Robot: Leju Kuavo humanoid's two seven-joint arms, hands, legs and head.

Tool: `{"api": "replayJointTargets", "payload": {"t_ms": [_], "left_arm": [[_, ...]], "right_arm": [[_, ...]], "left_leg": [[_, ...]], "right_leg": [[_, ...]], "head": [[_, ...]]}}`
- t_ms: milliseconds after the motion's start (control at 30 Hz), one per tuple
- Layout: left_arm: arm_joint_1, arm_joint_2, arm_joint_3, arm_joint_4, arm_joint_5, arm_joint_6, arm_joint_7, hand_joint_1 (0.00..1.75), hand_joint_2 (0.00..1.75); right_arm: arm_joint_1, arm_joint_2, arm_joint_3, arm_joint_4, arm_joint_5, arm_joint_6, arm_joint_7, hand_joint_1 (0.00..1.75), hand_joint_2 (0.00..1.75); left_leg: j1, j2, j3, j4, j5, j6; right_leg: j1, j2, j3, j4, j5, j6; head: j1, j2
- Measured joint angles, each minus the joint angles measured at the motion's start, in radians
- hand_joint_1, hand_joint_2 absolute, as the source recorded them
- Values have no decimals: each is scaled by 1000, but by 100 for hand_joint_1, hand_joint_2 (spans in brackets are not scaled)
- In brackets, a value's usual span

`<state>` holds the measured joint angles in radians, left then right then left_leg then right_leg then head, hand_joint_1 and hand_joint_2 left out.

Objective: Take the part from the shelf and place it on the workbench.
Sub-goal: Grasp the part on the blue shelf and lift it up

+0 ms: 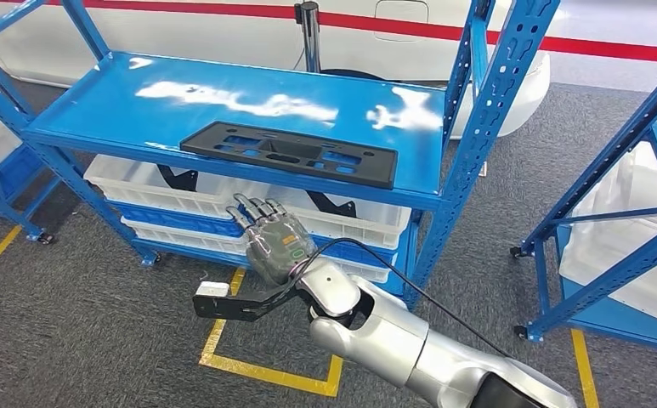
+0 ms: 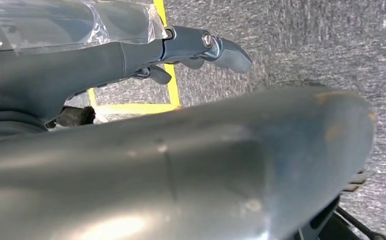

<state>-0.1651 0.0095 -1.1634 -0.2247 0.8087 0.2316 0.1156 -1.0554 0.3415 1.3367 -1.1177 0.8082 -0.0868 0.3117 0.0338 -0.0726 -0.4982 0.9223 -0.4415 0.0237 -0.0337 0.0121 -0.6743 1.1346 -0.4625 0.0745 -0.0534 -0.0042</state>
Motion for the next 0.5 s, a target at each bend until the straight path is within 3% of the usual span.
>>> {"api": "replayJointTargets", "payload": {"t_ms": [33,100,167,233,300,367,400,433,467,500], "left_arm": [[-1,1,0,0,0,0,0,0,0],[-3,3,0,1,0,0,0,0,0],[-2,3,0,2,1,0,1,0,0],[-1,3,0,2,1,0,1,0,0],[-6,3,0,2,1,0,1,0,0],[-8,3,0,2,1,0,1,0,0],[-6,3,0,2,1,0,1,0,0],[-3,3,-1,2,1,0,1,0,0],[-1,3,-1,2,1,0,1,0,0],[0,4,-1,2,1,0,1,0,0]], "right_arm": [[-2,0,-1,0,0,-2,1,0,175],[-7,0,-3,0,0,-6,2,0,175],[-12,2,-6,0,0,-9,3,0,175],[-14,7,-9,0,0,-10,4,0,175],[-20,10,-11,0,0,-11,3,0,175],[-22,11,-12,0,0,-11,3,0,175],[-21,11,-12,0,0,-11,4,0,175],[-20,11,-12,0,0,-11,5,0,175],[-19,11,-12,0,-1,-10,6,0,175],[-19,11,-12,0,-1,-10,7,0,175]], "left_leg": [[4,-2,8,1,-8,-9],[6,-4,11,7,-23,-26],[7,-3,12,9,-31,-36],[8,17,9,31,-38,-42],[5,49,-47,132,-60,-45],[0,63,-148,282,-101,-45],[-4,64,-192,331,-114,-42],[-9,65,-218,344,-113,-35],[-17,65,-225,316,-89,-24],[-26,66,-220,257,-46,-8]], "right_leg": [[-2,5,31,-68,25,7],[-2,11,65,-140,31,-1],[3,10,68,-138,14,-30],[3,6,79,-138,11,-49],[5,2,94,-139,1,-61],[11,-3,109,-139,-15,-69],[15,-4,119,-139,-25,-71],[20,-4,132,-140,-35,-74],[24,-4,146,-140,-45,-76],[29,-4,162,-142,-56,-78]], "head": [[1,0],[2,0],[2,0],[1,0],[1,0],[1,0],[1,0],[1,0],[1,0],[1,0]]}}
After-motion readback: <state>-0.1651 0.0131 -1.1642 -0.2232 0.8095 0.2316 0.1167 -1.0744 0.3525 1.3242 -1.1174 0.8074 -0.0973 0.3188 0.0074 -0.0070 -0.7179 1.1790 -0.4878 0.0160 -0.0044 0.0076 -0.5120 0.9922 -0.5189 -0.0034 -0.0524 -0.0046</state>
